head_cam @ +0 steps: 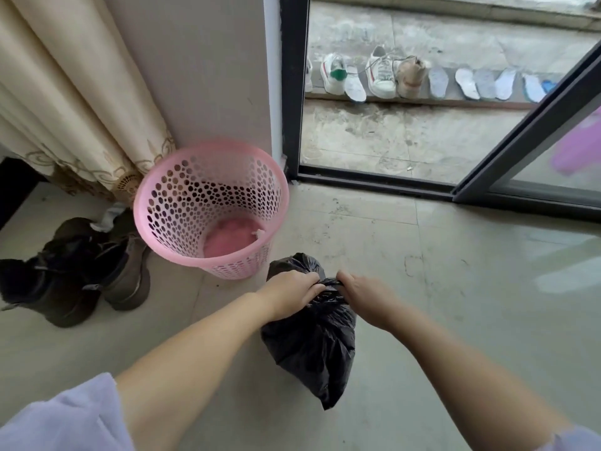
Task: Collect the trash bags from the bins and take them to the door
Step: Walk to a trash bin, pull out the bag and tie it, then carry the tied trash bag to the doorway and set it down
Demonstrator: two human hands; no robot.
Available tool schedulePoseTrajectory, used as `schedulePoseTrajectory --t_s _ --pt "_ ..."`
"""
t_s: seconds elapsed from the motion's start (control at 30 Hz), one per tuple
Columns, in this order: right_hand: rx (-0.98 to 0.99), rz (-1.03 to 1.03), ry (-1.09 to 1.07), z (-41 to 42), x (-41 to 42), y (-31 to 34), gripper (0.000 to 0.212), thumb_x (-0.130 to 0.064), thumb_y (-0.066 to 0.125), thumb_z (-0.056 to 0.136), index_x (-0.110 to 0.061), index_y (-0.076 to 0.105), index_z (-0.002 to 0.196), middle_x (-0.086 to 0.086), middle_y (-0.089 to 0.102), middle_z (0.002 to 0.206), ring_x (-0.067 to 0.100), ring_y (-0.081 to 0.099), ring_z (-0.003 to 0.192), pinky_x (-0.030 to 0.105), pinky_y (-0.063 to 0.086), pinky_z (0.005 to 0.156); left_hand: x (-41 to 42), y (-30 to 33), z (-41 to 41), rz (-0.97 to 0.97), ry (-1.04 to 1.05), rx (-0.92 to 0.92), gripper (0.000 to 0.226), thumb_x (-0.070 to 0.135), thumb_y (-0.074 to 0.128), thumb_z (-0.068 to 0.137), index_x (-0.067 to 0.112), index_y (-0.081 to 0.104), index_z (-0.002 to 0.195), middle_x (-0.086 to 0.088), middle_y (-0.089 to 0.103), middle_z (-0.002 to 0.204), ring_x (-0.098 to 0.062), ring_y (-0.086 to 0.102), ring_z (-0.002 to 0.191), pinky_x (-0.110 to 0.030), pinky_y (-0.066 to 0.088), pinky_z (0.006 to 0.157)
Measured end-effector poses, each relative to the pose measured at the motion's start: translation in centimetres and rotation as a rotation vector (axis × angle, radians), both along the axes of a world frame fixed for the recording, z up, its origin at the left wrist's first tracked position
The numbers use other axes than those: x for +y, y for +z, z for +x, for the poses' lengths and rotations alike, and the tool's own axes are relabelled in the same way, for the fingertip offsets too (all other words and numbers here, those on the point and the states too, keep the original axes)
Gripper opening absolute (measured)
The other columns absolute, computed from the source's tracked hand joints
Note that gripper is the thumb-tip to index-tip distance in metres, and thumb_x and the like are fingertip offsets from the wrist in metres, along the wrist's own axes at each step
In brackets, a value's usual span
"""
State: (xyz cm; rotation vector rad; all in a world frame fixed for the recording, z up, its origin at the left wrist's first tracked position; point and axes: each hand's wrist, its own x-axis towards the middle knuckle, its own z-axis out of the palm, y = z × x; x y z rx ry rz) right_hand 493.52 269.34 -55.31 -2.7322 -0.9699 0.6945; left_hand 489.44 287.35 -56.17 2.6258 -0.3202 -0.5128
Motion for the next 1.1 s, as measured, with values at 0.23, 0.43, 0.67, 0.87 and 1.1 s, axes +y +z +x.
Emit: schedulePoseTrajectory --t_s 0.23,0.43,0.67,0.87,1.1 --pt "0.026 -0.053 0.013 -0.8 -1.2 14.4 0.032 -0.032 0.03 0.102 -0.005 0.045 0.114 0.013 0.061 0.116 0.035 0.058 0.1 0.031 0.026 0.064 -1.4 13.6 -0.9 -0.082 0.058 0.116 0.032 0.038 0.035 0.1 0.011 0.048 0.088 -0.017 0.065 0.098 -0.036 0.059 0.093 -0.033 0.028 0.064" --pt "-0.015 -0.08 0.032 -0.6 -1.4 28.4 0.034 -0.034 0.028 0.102 -0.006 0.044 0.115 0.011 0.062 0.115 0.037 0.06 0.098 0.036 0.032 0.064 -1.7 28.0 -1.0 -0.108 0.069 0.151 0.03 0.038 0.035 0.1 0.016 0.04 0.081 -0.016 0.064 0.092 -0.036 0.059 0.087 -0.042 0.042 0.073" --pt "-0.056 -0.017 0.014 -1.0 -0.2 44.7 0.028 -0.031 0.029 0.102 -0.01 0.043 0.114 0.012 0.064 0.11 0.036 0.061 0.094 0.035 0.029 0.063 -0.3 44.5 -0.9 -0.094 0.082 0.108 0.034 0.037 0.037 0.1 0.01 0.05 0.086 -0.015 0.065 0.09 -0.035 0.059 0.085 -0.043 0.044 0.077" --pt "-0.077 0.051 -0.059 -1.3 -0.1 53.0 0.025 -0.034 0.03 0.102 -0.012 0.04 0.095 0.013 0.063 0.101 0.037 0.058 0.087 0.034 0.029 0.062 0.2 53.7 -0.9 -0.057 0.059 0.029 0.035 0.037 0.038 0.099 0.008 0.052 0.087 -0.012 0.065 0.087 -0.03 0.058 0.079 -0.038 0.039 0.068" --pt "-0.109 0.113 -0.032 -0.2 -1.3 57.9 0.023 -0.031 0.033 0.101 -0.011 0.045 0.108 0.015 0.065 0.103 0.037 0.06 0.091 0.034 0.029 0.062 -0.8 59.0 0.1 0.03 0.018 -0.03 0.029 0.038 0.037 0.099 0.018 0.041 0.079 -0.005 0.058 0.079 -0.024 0.05 0.071 -0.035 0.037 0.065"
